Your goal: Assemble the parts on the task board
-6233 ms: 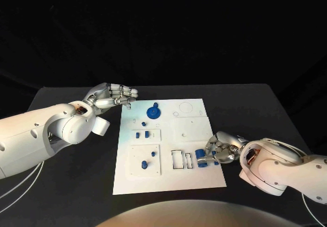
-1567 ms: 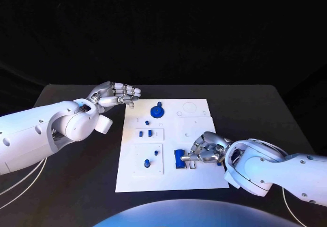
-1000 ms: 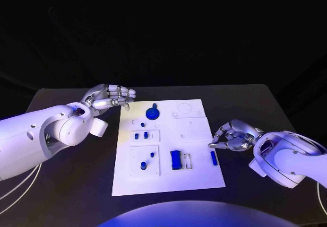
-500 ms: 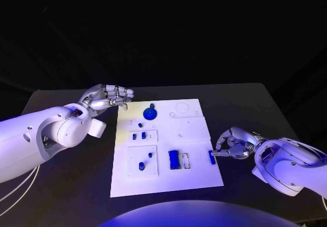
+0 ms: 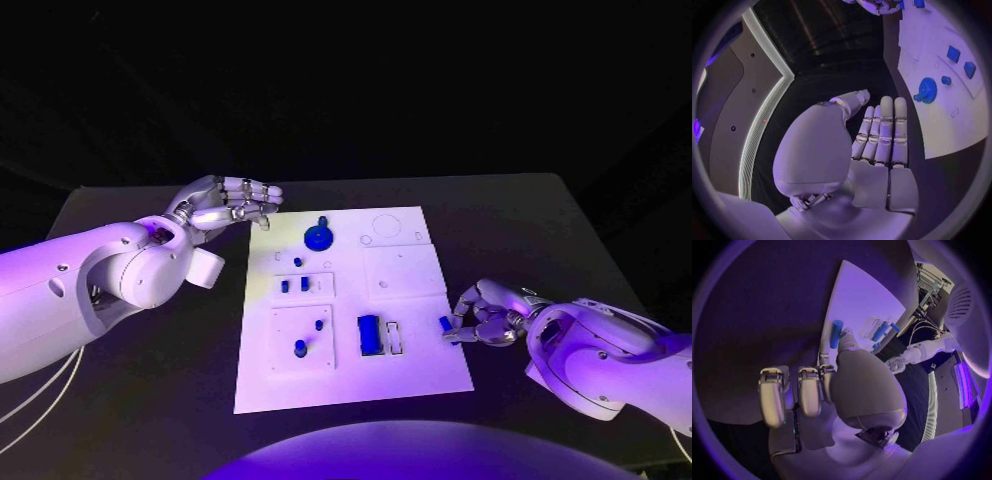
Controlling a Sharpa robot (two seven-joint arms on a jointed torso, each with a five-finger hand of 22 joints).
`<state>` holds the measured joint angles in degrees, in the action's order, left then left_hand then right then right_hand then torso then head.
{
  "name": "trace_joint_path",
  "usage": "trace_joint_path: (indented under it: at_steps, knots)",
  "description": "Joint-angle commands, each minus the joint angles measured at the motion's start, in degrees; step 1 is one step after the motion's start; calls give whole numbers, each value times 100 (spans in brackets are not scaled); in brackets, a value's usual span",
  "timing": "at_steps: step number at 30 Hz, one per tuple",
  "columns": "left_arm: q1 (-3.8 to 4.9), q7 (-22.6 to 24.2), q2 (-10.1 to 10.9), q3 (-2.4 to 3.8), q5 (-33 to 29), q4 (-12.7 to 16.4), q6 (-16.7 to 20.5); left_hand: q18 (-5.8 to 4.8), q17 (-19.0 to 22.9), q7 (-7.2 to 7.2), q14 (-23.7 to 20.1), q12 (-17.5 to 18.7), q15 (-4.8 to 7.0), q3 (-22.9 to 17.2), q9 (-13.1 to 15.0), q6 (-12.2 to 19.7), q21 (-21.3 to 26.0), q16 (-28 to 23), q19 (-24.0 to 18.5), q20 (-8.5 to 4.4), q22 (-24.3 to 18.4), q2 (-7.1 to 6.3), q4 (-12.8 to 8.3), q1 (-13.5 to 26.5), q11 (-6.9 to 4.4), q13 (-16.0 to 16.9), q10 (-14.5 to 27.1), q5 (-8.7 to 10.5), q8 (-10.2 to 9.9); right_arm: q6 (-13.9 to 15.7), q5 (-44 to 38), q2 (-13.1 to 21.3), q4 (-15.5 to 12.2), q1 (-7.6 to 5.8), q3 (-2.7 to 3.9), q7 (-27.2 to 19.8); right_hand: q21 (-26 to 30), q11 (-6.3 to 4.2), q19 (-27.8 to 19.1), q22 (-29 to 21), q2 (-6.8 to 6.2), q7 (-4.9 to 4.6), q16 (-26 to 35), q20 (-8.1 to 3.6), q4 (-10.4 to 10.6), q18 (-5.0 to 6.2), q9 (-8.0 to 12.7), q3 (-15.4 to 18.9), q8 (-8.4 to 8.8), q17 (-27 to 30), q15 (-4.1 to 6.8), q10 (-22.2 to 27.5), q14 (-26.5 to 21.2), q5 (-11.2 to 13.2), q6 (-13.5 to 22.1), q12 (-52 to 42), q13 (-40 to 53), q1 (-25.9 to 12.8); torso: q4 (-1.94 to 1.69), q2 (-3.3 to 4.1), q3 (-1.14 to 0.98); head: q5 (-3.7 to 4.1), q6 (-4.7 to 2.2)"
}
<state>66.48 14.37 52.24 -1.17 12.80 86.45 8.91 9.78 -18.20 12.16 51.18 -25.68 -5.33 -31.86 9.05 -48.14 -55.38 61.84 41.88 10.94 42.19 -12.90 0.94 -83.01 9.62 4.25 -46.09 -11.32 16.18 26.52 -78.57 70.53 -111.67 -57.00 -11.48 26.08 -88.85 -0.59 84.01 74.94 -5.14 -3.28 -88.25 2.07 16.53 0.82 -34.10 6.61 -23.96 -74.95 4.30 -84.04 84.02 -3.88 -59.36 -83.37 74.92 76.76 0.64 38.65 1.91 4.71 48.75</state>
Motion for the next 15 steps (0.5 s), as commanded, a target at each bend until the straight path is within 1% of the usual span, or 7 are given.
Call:
trace_joint_path:
  at_steps: [1, 3, 6, 8, 12, 13, 15]
  knots:
    - [3, 33, -1, 4, -44, 18, -53, 68, 8, 36, -24, -31, -5, 34, -8, 17, 23, -7, -46, 6, -8, 71, 15, 5, -7, -4, 23, -30, 35, -157, -173, -65, 30, 42, -3, 107, 14, -37, 549, 1468, 20, 9, 34, -3, 9, -53, 7, 16, -40, -871, 8, -317, 468, 22, -40, 19, 1058, -46, 0, 2, 2, -4, 7]
    - [3, 26, 1, 4, -44, 20, -59, 68, 8, 36, -24, -31, -5, 34, -8, 17, 23, -7, -46, 6, -8, 71, 15, 5, -7, -4, 23, -30, 35, -178, -193, -123, 60, 70, -3, 115, 9, -44, 551, 1469, 36, 17, 33, -7, -4, -54, -4, 6, -43, -877, 12, -320, 469, 18, -43, 14, 1061, -22, -4, 3, 2, -7, 9]
    - [3, 20, 5, 4, -44, 22, -63, 69, 9, 35, -23, -52, -3, 38, -10, 18, 29, -1, -44, 6, -12, 75, 16, 11, -10, -2, 12, -30, 39, -200, -243, -175, 94, 90, -2, 132, 9, -62, 551, 1469, 104, 35, 35, -23, -40, -54, -33, -70, -34, -875, 30, -320, 469, 11, -32, 19, 1061, 130, -6, -1, 3, -13, 21]
    - [3, 16, 9, 4, -44, 23, -66, 69, 9, 35, -23, -52, -3, 38, -10, 18, 29, -1, -44, 6, -12, 75, 16, 11, -10, -2, 12, -30, 39, -227, -289, -211, 121, 103, -2, 150, 6, -78, 552, 1470, 160, 51, 37, -42, -32, -55, -48, -293, 2, -874, 47, -321, 469, 3, -21, 21, 1063, 324, -6, -2, 5, -16, 23]
    - [3, 9, 16, 4, -44, 24, -70, 69, 9, 35, -23, -52, -3, 38, -10, 18, 29, -1, -44, 6, -12, 75, 16, 11, -10, -2, 12, -30, 39, -292, -420, -283, 175, 122, -2, 201, 5, -91, 553, 1470, 150, 64, 38, -58, -44, -55, -51, -576, 64, -877, 59, -318, 469, -1, -20, 30, 1063, 556, -7, -5, 7, -21, 31]
    - [3, 7, 17, 4, -44, 24, -71, 69, 9, 35, -23, -52, -3, 38, -10, 18, 29, -1, -44, 6, -12, 75, 16, 11, -10, -2, 12, -30, 39, -306, -456, -298, 184, 126, -2, 214, -6, -100, 557, 1474, 139, 74, 37, -64, -50, -58, -42, -778, 105, -881, 69, -317, 470, -10, -25, 32, 1064, 688, -6, -6, 8, -25, 33]
    - [3, 2, 20, 4, -44, 25, -73, 69, 9, 35, -23, -52, -3, 38, -10, 18, 29, -1, -44, 6, -12, 75, 16, 11, -10, -2, 12, -30, 39, -334, -548, -332, 203, 134, -2, 243, 4, -100, 553, 1471, 64, 72, 41, -69, -33, -56, -28, -1023, 159, -875, 66, -314, 469, -6, -45, 41, 1063, 774, -5, -6, 8, -29, 35]
